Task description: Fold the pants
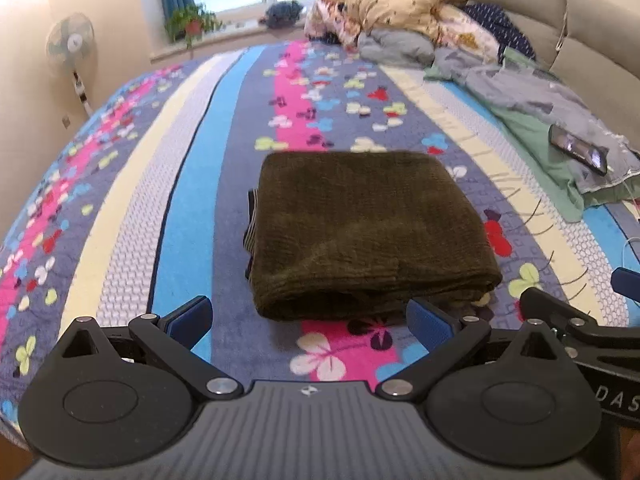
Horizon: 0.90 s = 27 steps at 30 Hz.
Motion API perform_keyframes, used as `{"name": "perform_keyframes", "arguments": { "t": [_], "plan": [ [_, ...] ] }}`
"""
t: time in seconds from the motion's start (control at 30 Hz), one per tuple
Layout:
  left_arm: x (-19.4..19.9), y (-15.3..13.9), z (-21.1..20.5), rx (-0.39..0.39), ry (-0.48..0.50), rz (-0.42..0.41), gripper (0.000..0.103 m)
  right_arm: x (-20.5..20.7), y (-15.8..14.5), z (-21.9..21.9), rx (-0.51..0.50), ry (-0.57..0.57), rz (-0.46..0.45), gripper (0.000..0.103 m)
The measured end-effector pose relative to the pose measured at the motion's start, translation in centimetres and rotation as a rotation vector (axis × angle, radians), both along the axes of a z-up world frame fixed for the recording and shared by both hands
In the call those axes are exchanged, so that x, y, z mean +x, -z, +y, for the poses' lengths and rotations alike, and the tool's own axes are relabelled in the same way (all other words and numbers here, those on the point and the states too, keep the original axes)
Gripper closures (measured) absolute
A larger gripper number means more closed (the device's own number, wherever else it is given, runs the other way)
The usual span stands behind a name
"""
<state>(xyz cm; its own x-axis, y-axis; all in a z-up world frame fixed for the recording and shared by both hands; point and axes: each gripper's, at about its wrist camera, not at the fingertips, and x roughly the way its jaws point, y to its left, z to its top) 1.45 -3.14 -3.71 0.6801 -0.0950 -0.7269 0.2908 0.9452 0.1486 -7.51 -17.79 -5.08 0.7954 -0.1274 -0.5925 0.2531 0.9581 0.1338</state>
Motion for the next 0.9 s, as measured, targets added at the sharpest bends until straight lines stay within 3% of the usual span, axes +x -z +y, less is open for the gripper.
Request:
{"name": "perform_keyframes", "arguments": {
  "t": [0.23, 0.7, 0.9],
  "plan": [
    [1.3, 1.2, -1.1, 0.106, -0.003, 0.073, 0.0, 0.5, -0.1, 0.0, -0.002, 0.008, -0.002, 0.001],
    [3.3, 0.5, 0.4, 0.02, -0.122, 0.234, 0.0, 2.6, -1.5, 0.2, -0.015, -0.03, 0.086, 0.001],
    [3.5, 0.2, -0.2, 0.049, -0.112, 0.23, 0.0, 3.7, -2.0, 0.5, -0.026, -0.052, 0.1, 0.001]
  ]
}}
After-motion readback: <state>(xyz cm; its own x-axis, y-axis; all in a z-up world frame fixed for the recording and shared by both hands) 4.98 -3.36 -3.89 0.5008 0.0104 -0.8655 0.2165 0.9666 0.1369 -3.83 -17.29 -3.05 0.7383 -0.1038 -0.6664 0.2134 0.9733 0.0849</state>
